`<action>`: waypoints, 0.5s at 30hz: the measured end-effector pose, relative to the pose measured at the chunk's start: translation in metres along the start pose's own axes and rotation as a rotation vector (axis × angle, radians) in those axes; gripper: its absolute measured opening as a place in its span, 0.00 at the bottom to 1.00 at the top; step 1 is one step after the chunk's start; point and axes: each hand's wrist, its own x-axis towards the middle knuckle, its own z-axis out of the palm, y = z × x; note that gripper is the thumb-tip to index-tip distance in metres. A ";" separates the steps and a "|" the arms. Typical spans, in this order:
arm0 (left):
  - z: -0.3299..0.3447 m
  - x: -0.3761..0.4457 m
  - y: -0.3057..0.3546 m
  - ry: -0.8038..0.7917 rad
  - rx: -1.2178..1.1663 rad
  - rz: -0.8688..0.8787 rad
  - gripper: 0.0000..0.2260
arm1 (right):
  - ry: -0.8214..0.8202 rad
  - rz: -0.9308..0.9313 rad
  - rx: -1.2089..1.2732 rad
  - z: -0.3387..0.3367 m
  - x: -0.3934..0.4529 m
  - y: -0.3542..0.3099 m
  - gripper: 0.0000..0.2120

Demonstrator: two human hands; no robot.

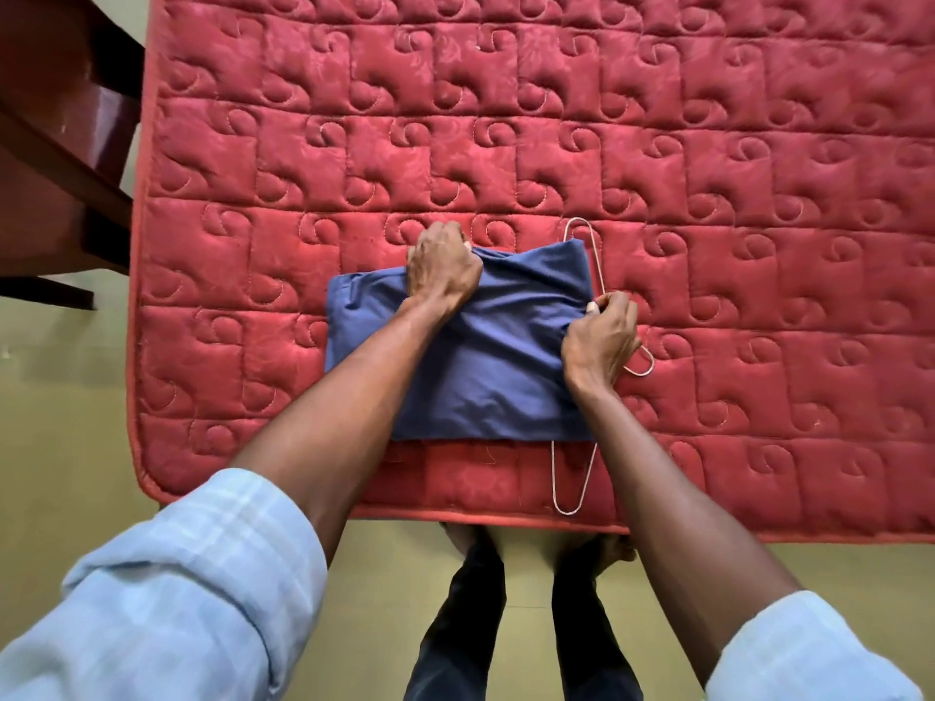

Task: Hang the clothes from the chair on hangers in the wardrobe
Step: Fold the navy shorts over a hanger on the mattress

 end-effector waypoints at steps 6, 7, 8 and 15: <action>0.013 0.014 0.023 -0.330 -0.099 0.285 0.16 | -0.062 -0.063 0.072 -0.005 -0.007 0.018 0.07; 0.015 0.015 0.025 -0.390 -0.035 0.326 0.15 | -0.089 -0.070 0.071 -0.006 -0.007 0.023 0.06; 0.017 0.015 0.025 -0.406 0.004 0.354 0.13 | -0.105 -0.076 0.078 -0.006 -0.007 0.027 0.04; 0.023 0.017 0.034 -0.172 -0.324 0.168 0.07 | -0.058 -0.044 0.058 -0.017 -0.023 0.042 0.04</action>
